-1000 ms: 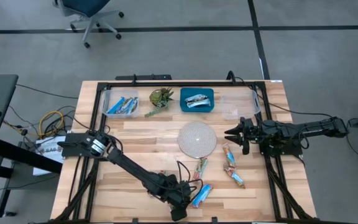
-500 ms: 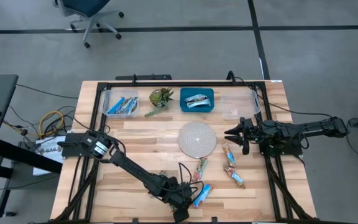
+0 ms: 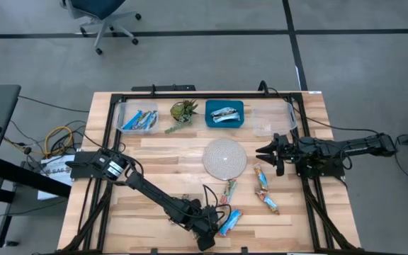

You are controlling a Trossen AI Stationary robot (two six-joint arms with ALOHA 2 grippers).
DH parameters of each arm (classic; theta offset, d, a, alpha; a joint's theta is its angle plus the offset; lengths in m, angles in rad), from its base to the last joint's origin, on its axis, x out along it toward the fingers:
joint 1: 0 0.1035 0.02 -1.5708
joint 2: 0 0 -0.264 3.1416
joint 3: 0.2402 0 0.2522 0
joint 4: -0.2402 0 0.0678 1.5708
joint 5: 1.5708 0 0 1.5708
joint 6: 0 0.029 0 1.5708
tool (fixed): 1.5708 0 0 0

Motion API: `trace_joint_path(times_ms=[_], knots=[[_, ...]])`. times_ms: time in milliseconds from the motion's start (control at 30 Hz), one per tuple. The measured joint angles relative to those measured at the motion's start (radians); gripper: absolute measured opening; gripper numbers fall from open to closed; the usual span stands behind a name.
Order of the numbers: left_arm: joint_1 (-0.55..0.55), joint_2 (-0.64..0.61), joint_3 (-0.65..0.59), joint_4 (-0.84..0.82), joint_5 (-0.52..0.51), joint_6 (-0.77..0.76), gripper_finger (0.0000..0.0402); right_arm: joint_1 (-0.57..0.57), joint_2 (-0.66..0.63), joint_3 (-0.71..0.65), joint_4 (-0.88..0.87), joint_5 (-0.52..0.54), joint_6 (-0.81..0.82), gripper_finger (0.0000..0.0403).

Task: Pick and place Granola Bars by type
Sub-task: Put the yellow granola bar into the blue bin

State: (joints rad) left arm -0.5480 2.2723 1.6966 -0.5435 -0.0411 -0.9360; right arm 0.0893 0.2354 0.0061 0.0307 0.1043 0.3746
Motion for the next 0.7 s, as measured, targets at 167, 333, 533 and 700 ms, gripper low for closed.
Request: trace_joint_path(times_ms=[167, 333, 533, 700], knots=[[0.008, 0.0, -0.001, -0.009, 0.002, -0.005, 0.0081, 0.0, 0.0, 0.0, 0.0, 0.0, 0.0, 0.0127], [0.018, -0.012, -0.003, -0.006, 0.019, -0.016, 0.0072, 0.0, 0.0, 0.0, 0.0, 0.0, 0.0, 0.0127], [0.038, -0.057, -0.006, 0.004, 0.009, -0.017, 0.0078, 0.0, 0.0, 0.0, 0.0, 0.0, 0.0, 0.0127], [0.061, -0.098, -0.005, 0.001, 0.002, -0.016, 0.0098, 0.0, 0.0, 0.0, 0.0, 0.0, 0.0, 0.0127]])
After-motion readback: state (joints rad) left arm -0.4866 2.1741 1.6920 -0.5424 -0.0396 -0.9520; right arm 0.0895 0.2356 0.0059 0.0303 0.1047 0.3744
